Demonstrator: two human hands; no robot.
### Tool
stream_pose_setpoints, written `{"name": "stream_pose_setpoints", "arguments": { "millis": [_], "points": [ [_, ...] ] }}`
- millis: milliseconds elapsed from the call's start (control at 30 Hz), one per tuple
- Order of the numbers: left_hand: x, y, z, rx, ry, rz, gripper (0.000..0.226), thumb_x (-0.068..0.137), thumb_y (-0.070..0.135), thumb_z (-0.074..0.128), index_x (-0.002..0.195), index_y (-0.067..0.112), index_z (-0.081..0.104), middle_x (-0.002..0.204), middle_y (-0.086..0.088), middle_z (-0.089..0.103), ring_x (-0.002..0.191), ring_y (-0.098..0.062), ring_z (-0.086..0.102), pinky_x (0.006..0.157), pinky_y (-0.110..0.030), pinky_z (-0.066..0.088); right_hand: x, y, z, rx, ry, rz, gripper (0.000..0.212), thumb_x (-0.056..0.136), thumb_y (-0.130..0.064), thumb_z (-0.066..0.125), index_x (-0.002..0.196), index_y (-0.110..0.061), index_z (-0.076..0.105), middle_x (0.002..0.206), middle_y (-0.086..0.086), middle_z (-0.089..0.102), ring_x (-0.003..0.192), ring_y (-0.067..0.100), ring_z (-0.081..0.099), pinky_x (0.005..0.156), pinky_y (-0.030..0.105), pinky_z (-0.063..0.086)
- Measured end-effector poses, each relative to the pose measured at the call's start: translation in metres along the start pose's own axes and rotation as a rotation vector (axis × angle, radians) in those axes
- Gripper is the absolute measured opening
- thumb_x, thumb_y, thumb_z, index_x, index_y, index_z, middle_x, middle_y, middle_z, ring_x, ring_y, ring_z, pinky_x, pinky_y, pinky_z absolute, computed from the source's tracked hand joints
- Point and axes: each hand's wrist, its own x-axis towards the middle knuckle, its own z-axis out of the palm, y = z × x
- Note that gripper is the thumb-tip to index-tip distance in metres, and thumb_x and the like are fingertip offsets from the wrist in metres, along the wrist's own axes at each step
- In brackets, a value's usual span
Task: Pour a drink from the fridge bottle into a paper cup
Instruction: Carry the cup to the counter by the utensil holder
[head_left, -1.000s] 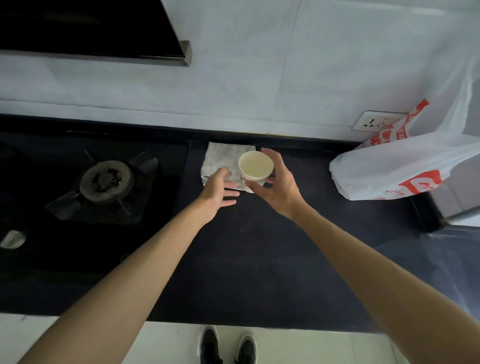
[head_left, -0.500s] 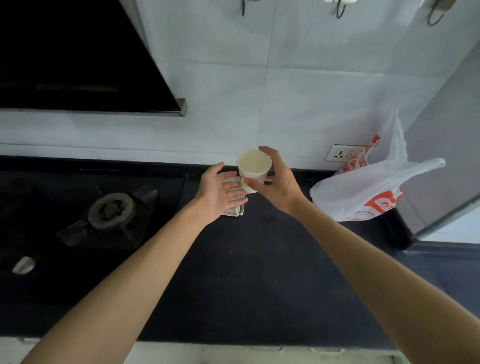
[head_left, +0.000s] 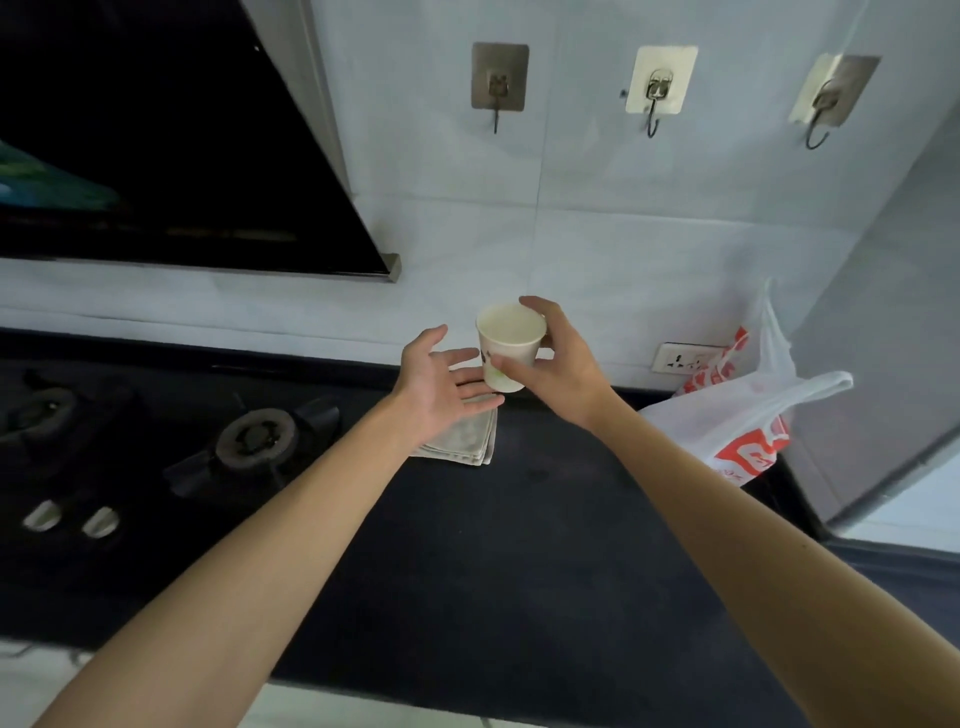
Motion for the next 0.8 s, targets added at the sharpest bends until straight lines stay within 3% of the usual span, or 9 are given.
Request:
{"name": "stream_pose_setpoints", "arguments": {
  "millis": [133, 267, 633, 800],
  "points": [
    [-0.01, 0.003, -0.007, -0.029, 0.029, 0.02, 0.066, 0.098, 0.046, 0.041, 0.14, -0.005, 0.043, 0.131, -0.035, 0.056, 0.115, -0.047, 0.061, 0.098, -0.056, 0.049, -0.003, -0.005, 0.011, 0.032, -0.055, -0.01, 0.07, 0.081, -0.027, 0.081, 0.137, -0.026, 0.04, 0.124, -0.006, 0.054, 0.112, 0.018, 0.055, 0.088, 0.034, 0.057],
    [-0.016, 0.006, -0.01, -0.034, 0.021, 0.033, 0.066, 0.098, 0.046, 0.041, 0.138, -0.006, 0.045, 0.129, -0.035, 0.056, 0.113, -0.046, 0.062, 0.088, -0.053, 0.053, -0.005, -0.008, 0.017, 0.027, -0.067, -0.034, 0.07, 0.081, -0.027, 0.08, 0.138, -0.025, 0.039, 0.125, -0.007, 0.053, 0.112, 0.019, 0.056, 0.09, 0.038, 0.057],
    [-0.041, 0.024, -0.051, -0.081, 0.034, 0.068, 0.065, 0.099, 0.046, 0.041, 0.138, -0.005, 0.046, 0.128, -0.034, 0.058, 0.116, -0.045, 0.061, 0.092, -0.054, 0.052, 0.002, -0.034, 0.063, -0.023, -0.117, -0.072, 0.07, 0.081, -0.029, 0.08, 0.139, -0.026, 0.04, 0.126, -0.007, 0.052, 0.11, 0.018, 0.056, 0.089, 0.037, 0.057],
    [-0.067, 0.045, -0.092, -0.109, 0.026, 0.101, 0.065, 0.099, 0.047, 0.04, 0.139, -0.004, 0.045, 0.131, -0.034, 0.056, 0.118, -0.047, 0.059, 0.103, -0.057, 0.045, 0.002, -0.059, 0.105, -0.031, -0.146, -0.1, 0.07, 0.082, -0.029, 0.08, 0.139, -0.025, 0.039, 0.125, -0.011, 0.051, 0.11, 0.016, 0.055, 0.087, 0.033, 0.057]
  ]
}}
